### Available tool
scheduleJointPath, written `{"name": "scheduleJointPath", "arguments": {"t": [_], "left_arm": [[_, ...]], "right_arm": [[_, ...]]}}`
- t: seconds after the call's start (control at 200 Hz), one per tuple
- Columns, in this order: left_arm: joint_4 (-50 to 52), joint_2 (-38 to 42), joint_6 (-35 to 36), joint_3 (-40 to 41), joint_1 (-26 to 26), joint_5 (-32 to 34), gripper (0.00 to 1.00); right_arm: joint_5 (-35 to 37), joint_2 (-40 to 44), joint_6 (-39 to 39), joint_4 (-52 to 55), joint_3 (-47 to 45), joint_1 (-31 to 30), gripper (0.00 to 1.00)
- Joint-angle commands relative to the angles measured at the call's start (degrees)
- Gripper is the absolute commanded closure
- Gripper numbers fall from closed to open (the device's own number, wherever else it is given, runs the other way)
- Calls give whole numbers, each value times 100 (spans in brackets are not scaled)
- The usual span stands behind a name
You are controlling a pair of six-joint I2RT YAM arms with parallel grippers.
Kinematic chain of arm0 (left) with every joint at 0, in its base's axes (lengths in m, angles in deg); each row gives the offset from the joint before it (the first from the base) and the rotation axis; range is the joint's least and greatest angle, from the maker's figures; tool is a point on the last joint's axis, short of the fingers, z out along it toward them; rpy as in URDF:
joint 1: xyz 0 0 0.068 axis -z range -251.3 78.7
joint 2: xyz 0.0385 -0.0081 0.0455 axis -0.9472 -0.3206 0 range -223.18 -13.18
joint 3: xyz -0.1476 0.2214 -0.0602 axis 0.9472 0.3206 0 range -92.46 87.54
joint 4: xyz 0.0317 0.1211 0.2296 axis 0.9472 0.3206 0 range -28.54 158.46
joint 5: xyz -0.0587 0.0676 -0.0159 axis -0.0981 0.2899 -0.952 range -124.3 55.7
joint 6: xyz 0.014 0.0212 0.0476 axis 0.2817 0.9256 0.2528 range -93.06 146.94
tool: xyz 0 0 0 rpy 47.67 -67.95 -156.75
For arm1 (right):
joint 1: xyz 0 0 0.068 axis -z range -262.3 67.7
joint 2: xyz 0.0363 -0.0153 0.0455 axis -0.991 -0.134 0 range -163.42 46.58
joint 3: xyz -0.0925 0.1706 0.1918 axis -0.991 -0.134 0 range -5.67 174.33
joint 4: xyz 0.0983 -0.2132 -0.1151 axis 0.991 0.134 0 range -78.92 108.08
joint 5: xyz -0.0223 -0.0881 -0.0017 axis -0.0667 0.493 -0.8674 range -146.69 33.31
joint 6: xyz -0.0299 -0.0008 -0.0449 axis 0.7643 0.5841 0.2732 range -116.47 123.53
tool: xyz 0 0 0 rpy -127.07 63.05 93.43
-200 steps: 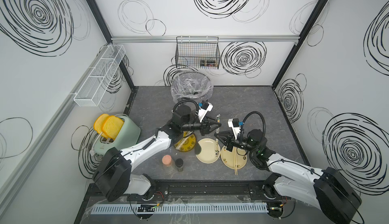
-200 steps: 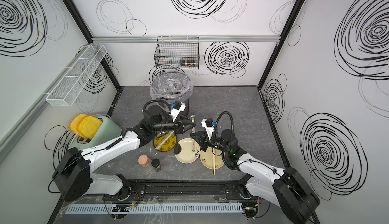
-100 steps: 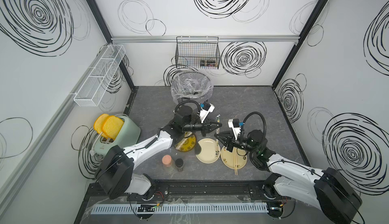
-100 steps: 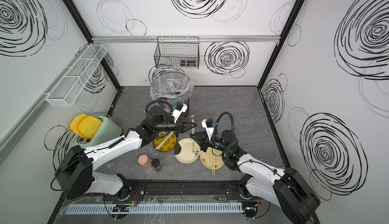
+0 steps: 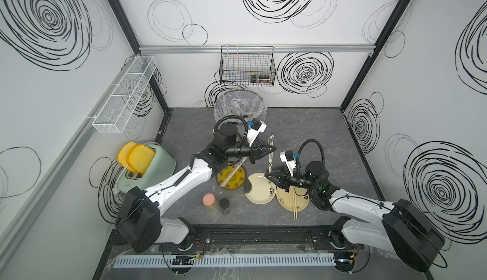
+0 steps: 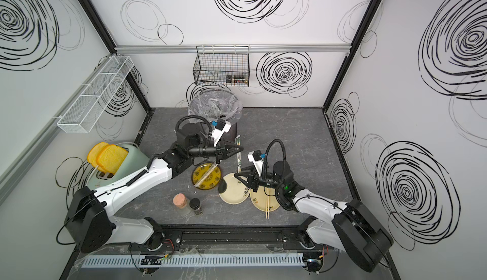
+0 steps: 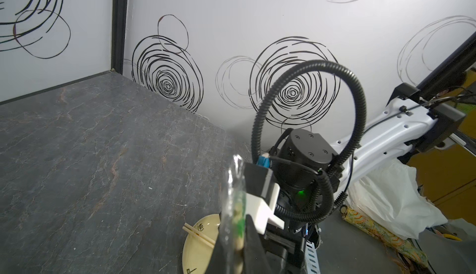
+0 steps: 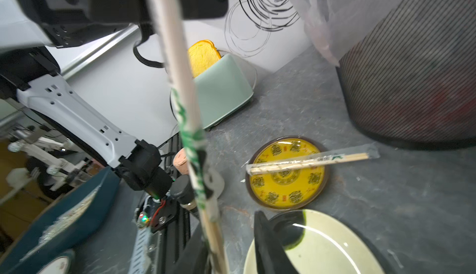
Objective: Remove the packaging of disposable chopsticks
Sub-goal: Pick up the disposable chopsticks from the plate, then remove the packet bag from the disposable chopsticks.
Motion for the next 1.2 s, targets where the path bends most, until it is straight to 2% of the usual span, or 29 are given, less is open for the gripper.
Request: {"name": "scheduleJointPath", "arguments": {"t": [0.0,0.225,0.36,0.45,0.655,0.685,0.715,0.896,1.191], "left_arm": [[300,142,334,-210,-79,-265,100],[323,163,362,-175,-79,-383,100],[141,155,245,-123,-54,-441,100],[-15,133,155,-79,-35,-484,100],[-153,120,79,14,-27,-446,98],[-153,113,80,18,-26,-441,98],[-153,108,71,27,-27,-438,92],[-258,120,-37,192,-2,-436,86],[-499,189,-188,814,155,-452,84]], "right_arm": [[-253,-11,-67,-343,189,-26,73],[-241,-35,-59,-386,177,-26,86],[-267,-102,-76,-396,195,-36,80],[-278,-141,-85,-409,204,-43,81],[-236,-166,-64,-406,215,-53,100],[-230,-173,-58,-405,213,-54,100],[-233,-186,-66,-407,218,-59,100],[-193,-162,-67,-429,204,-79,100],[-71,-37,-56,-457,125,-78,100]]}}
